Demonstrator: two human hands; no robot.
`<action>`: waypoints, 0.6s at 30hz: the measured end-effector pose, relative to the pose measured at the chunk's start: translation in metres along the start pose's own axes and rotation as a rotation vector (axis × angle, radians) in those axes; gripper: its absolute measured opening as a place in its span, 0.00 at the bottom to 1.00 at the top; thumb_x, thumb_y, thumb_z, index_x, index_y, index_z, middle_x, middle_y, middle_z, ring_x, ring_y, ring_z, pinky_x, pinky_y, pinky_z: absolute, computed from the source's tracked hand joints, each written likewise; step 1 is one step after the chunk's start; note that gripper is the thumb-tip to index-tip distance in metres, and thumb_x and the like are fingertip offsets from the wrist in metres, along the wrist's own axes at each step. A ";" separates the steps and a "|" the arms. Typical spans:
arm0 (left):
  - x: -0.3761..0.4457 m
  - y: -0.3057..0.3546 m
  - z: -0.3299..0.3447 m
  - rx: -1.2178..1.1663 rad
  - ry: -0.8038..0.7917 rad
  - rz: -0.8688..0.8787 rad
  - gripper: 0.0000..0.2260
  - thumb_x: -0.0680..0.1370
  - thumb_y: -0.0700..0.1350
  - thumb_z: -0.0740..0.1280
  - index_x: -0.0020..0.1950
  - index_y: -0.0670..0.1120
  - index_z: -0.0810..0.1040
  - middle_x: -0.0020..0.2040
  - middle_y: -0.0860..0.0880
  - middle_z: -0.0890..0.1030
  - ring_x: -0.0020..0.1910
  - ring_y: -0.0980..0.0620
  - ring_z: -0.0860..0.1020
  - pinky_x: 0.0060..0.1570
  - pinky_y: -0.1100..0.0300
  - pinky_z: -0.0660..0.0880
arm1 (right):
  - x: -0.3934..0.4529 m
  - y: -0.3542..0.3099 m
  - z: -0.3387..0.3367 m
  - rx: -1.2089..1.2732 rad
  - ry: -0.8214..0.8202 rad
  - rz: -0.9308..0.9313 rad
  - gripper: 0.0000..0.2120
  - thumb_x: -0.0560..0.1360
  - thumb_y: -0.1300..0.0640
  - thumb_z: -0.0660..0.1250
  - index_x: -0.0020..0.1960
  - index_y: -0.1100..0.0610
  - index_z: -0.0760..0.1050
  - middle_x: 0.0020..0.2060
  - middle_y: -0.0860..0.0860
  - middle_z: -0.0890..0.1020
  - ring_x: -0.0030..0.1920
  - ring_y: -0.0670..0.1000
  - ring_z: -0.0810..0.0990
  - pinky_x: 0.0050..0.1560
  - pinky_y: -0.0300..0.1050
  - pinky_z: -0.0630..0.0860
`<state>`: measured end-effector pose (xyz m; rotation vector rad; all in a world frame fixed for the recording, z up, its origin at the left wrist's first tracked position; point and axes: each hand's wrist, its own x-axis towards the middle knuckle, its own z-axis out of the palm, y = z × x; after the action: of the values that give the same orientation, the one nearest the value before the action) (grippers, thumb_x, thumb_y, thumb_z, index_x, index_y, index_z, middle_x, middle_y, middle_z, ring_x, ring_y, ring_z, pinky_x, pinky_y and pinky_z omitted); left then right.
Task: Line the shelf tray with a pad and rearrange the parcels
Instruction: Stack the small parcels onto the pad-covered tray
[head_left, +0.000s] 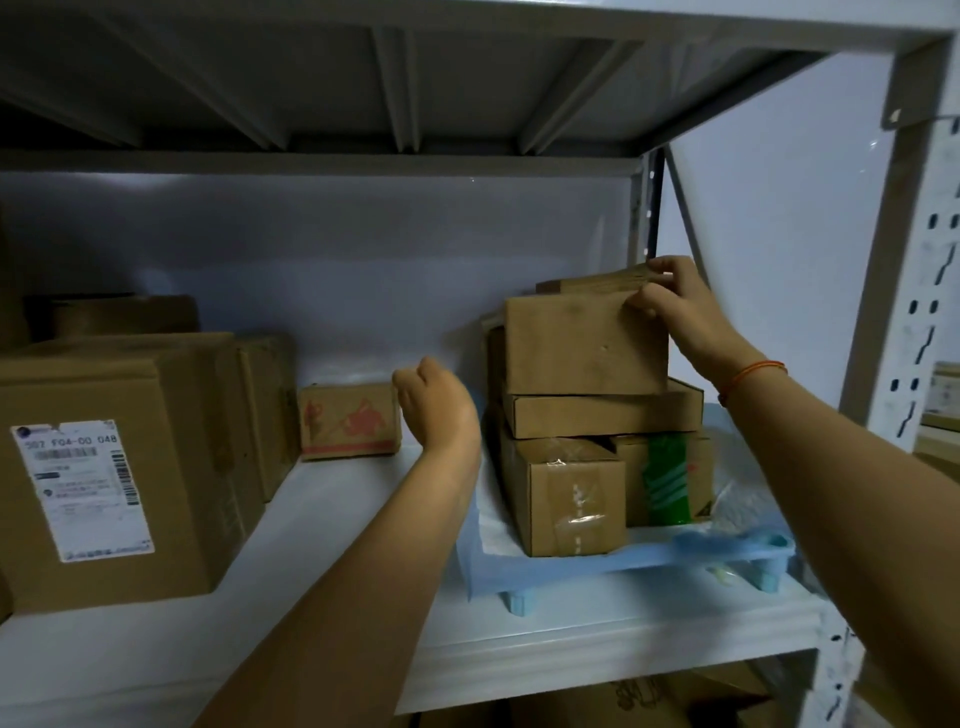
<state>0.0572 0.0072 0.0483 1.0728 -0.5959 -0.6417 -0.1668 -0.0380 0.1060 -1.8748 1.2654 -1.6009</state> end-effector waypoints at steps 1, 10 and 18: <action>0.000 -0.001 0.001 -0.003 -0.004 -0.005 0.06 0.80 0.44 0.54 0.48 0.41 0.63 0.38 0.50 0.66 0.44 0.47 0.67 0.46 0.55 0.64 | -0.001 0.002 0.000 -0.001 0.002 -0.006 0.34 0.67 0.44 0.63 0.70 0.55 0.64 0.61 0.55 0.74 0.55 0.52 0.75 0.54 0.46 0.72; -0.005 0.004 -0.004 -0.008 -0.001 -0.003 0.08 0.80 0.42 0.54 0.40 0.45 0.63 0.37 0.52 0.64 0.37 0.51 0.65 0.41 0.57 0.63 | -0.008 -0.003 0.013 -0.100 0.187 -0.132 0.28 0.68 0.49 0.60 0.68 0.54 0.67 0.62 0.52 0.74 0.60 0.52 0.73 0.62 0.53 0.73; -0.004 0.009 -0.021 -0.028 0.012 0.011 0.05 0.79 0.42 0.53 0.45 0.43 0.65 0.36 0.52 0.64 0.35 0.52 0.64 0.36 0.58 0.62 | -0.016 -0.054 0.058 -0.427 0.493 -0.254 0.20 0.72 0.46 0.62 0.61 0.54 0.74 0.59 0.55 0.74 0.62 0.55 0.69 0.62 0.51 0.70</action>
<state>0.0708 0.0259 0.0487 1.0458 -0.5804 -0.6314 -0.0917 -0.0119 0.1202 -2.0187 1.7422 -2.1621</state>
